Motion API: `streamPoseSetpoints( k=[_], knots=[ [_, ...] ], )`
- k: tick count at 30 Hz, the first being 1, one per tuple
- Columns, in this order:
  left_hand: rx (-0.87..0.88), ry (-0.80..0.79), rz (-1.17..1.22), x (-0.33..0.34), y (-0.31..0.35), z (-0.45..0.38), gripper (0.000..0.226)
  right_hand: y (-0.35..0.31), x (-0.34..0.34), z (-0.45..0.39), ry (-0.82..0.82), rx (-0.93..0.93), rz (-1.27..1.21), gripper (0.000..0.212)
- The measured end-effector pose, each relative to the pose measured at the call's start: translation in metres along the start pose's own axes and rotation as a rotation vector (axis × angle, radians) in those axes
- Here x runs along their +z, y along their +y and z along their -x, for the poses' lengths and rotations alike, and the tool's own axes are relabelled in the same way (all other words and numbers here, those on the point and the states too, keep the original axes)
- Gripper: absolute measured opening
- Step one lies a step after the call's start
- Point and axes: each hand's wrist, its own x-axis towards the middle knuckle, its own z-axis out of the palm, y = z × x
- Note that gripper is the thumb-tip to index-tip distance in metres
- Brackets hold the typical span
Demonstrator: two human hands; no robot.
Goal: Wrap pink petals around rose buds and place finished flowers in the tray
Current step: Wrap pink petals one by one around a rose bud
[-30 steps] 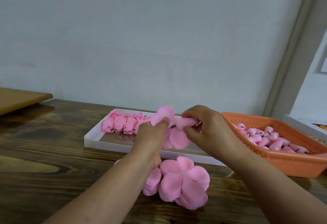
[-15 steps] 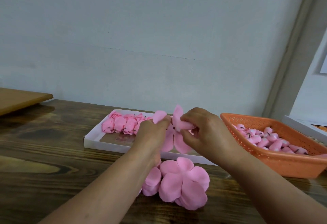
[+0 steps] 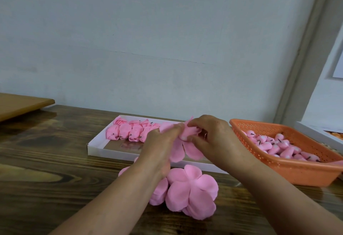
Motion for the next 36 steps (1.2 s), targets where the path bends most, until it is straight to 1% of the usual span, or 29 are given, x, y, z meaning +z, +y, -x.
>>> streamPoseSetpoints(
  k=[1,2,4,5,6,8,9,11,14,17,19,20,21,22,23,24,25,26,28,29,31,32,34,35,36],
  knots=[
    [0.008,-0.014,0.004,0.000,0.000,0.001,0.015,-0.001,0.000,0.000,-0.002,-0.002,-0.010,0.017],
    [0.014,-0.029,0.007,0.001,0.001,0.002,0.022,-0.001,-0.001,0.001,-0.004,0.002,-0.020,0.017],
    [0.016,-0.054,0.002,0.001,0.001,0.005,0.051,-0.002,-0.001,0.001,-0.002,0.020,-0.044,0.013],
    [0.013,-0.059,0.000,0.000,0.001,0.006,0.056,-0.002,-0.001,0.002,0.000,0.028,-0.047,0.011],
    [0.010,-0.057,0.004,0.001,0.001,0.006,0.049,-0.003,0.000,0.002,-0.001,0.030,-0.043,0.009],
    [-0.017,-0.017,0.005,0.002,0.001,0.006,0.018,-0.004,0.001,0.003,-0.006,0.026,-0.033,0.009],
    [-0.031,0.010,-0.005,0.002,0.000,0.006,0.010,-0.004,0.002,0.004,-0.007,0.024,-0.030,0.009],
    [-0.042,0.042,-0.024,0.002,-0.002,0.005,0.011,-0.004,0.004,0.005,-0.006,0.022,-0.020,0.008],
    [-0.004,0.075,-0.054,0.003,-0.003,0.008,0.015,-0.006,0.007,0.007,-0.016,0.022,0.049,0.007],
    [0.046,0.071,-0.106,0.003,-0.003,0.011,0.019,-0.006,0.011,0.007,-0.047,0.012,0.142,0.008],
    [0.070,0.073,-0.144,0.002,-0.002,0.012,0.019,-0.001,0.013,0.006,-0.054,0.041,0.150,0.008],
    [0.077,0.076,-0.164,0.001,-0.001,0.012,0.017,0.002,0.014,0.005,-0.037,0.063,0.102,0.012],
    [0.077,0.075,-0.184,-0.001,-0.001,0.012,0.016,0.005,0.013,0.004,-0.014,0.081,0.034,0.021],
    [0.069,0.065,-0.203,-0.002,0.000,0.011,0.018,0.008,0.012,0.003,-0.004,0.097,-0.034,0.035],
    [0.061,0.051,-0.220,-0.003,0.000,0.010,0.019,0.012,0.010,0.000,-0.017,0.116,-0.090,0.049],
    [0.056,0.035,-0.230,-0.004,-0.001,0.009,0.020,0.015,0.007,-0.003,-0.057,0.148,-0.127,0.059],
    [0.051,0.017,-0.237,-0.004,-0.001,0.009,0.020,0.017,0.004,-0.005,-0.114,0.180,-0.145,0.060],
    [0.047,-0.001,-0.237,-0.005,-0.002,0.008,0.021,0.018,0.002,-0.008,-0.171,0.200,-0.158,0.055],
    [0.042,-0.029,-0.232,-0.006,-0.003,0.009,0.019,0.020,-0.002,-0.009,-0.244,0.214,-0.210,0.031],
    [0.042,-0.046,-0.231,-0.006,-0.003,0.009,0.015,0.020,-0.003,-0.008,-0.248,0.212,-0.261,0.022],
    [0.032,-0.092,-0.210,-0.007,-0.002,0.009,0.011,0.018,-0.002,-0.005,-0.198,0.213,-0.381,0.009],
    [0.018,-0.115,-0.190,-0.007,-0.001,0.009,0.012,0.017,-0.001,-0.003,-0.163,0.212,-0.421,0.009],
    [-0.009,-0.140,-0.165,-0.007,0.000,0.010,0.025,0.016,0.002,0.000,-0.117,0.203,-0.454,0.023],
    [-0.008,-0.149,-0.171,-0.007,0.000,0.011,0.025,0.016,0.003,0.001,-0.100,0.205,-0.463,0.026],
    [0.008,-0.158,-0.192,-0.007,-0.001,0.011,0.019,0.016,0.005,0.002,-0.084,0.212,-0.470,0.024]
  ],
)
